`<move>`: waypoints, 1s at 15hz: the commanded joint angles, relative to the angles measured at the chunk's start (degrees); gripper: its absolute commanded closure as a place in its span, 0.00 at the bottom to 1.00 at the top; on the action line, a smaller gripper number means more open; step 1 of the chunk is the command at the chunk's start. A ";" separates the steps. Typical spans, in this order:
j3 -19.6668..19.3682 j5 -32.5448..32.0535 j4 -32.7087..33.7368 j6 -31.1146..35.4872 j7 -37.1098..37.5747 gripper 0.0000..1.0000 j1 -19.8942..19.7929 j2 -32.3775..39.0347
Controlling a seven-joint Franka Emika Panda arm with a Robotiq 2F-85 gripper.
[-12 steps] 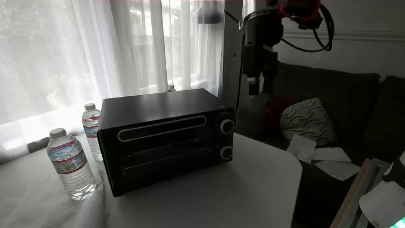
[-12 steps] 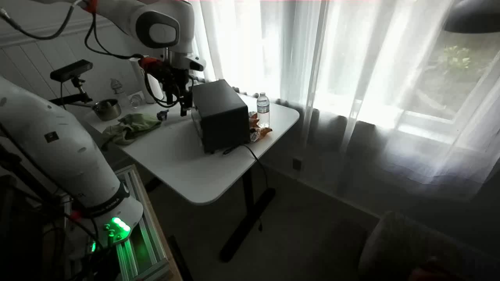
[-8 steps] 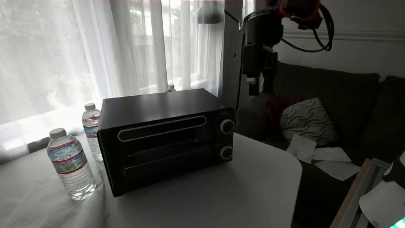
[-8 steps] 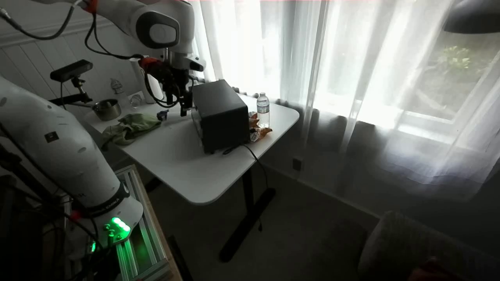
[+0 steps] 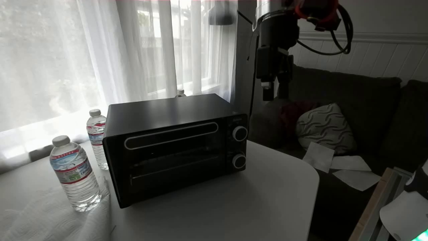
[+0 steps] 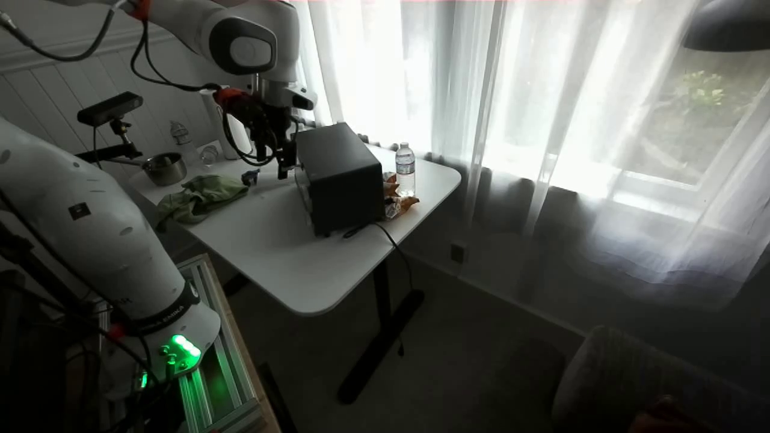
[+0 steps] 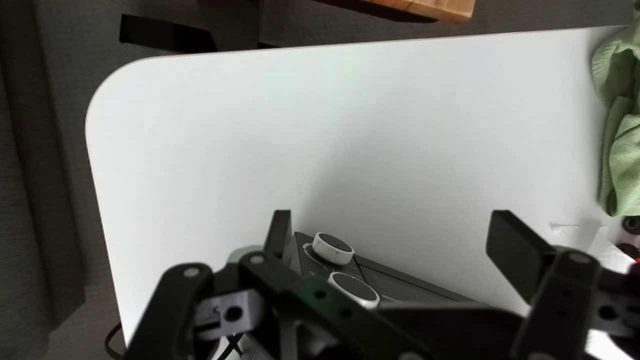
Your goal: Slide the oven ninety degrees anticlockwise
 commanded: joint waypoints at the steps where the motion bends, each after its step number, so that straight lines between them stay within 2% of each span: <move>1: 0.70 0.26 0.11 -0.23 -0.26 0.00 -0.77 -0.03; 5: 0.70 0.26 0.11 -0.23 -0.26 0.00 -0.77 -0.03; 7: 1.84 1.29 2.82 2.07 4.50 0.00 -1.13 2.18; 10: 5.01 1.27 9.91 2.84 15.01 0.00 -1.20 6.96; 12: 7.23 1.43 16.38 0.97 23.09 0.00 -1.20 11.11; 15: 8.95 3.09 24.83 1.84 33.33 0.00 -1.29 17.42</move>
